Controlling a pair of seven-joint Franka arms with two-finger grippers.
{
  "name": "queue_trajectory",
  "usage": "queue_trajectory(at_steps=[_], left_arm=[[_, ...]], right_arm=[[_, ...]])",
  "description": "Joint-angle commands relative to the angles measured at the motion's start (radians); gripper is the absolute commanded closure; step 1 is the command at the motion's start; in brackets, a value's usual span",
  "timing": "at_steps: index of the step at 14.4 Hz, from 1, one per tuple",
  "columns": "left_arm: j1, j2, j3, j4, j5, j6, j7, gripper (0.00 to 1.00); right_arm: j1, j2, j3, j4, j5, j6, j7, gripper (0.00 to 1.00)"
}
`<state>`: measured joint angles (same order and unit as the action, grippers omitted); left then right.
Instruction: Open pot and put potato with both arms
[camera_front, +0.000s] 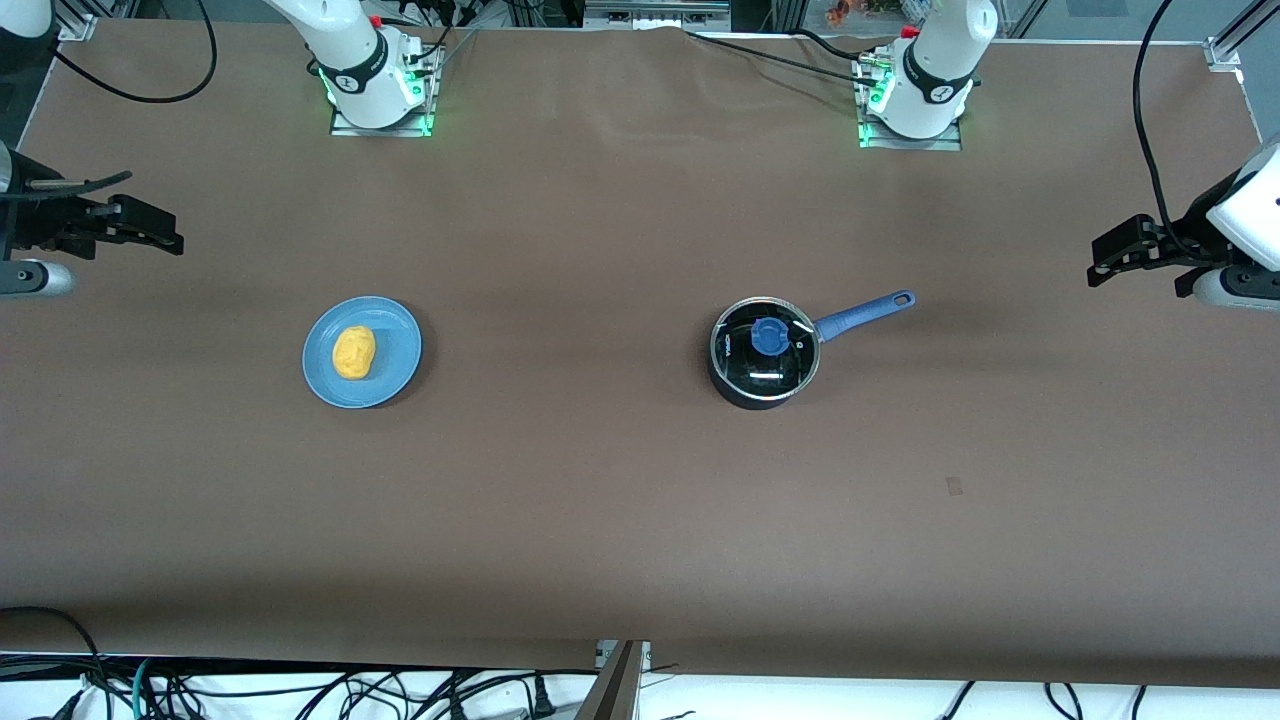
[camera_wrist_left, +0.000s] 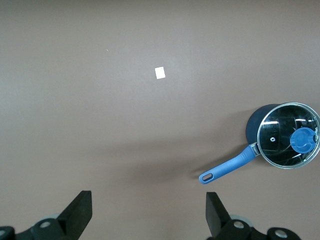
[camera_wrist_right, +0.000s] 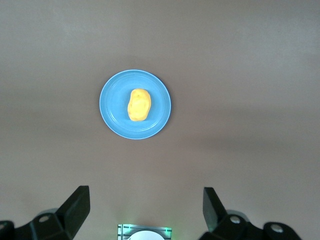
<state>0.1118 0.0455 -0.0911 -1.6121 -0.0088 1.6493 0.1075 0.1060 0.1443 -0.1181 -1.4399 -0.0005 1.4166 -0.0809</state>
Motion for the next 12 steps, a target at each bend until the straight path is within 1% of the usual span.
queue_trajectory(at_steps=[1,7,9,12], left_arm=[[-0.001,0.010,0.001,0.023,-0.011,0.007,0.012,0.00],[0.000,0.008,0.001,0.021,-0.011,0.015,0.014,0.00],[0.000,0.010,0.002,0.021,-0.011,0.015,0.014,0.00],[0.000,0.008,0.001,0.021,-0.011,0.015,0.015,0.00]], right_arm=[[-0.009,0.005,0.003,0.001,0.005,-0.034,-0.007,0.00],[-0.011,0.012,0.003,0.003,-0.001,-0.051,-0.007,0.00],[-0.014,0.032,0.001,0.003,-0.019,-0.042,-0.007,0.00],[-0.009,0.093,0.003,-0.010,-0.045,-0.004,-0.005,0.00]])
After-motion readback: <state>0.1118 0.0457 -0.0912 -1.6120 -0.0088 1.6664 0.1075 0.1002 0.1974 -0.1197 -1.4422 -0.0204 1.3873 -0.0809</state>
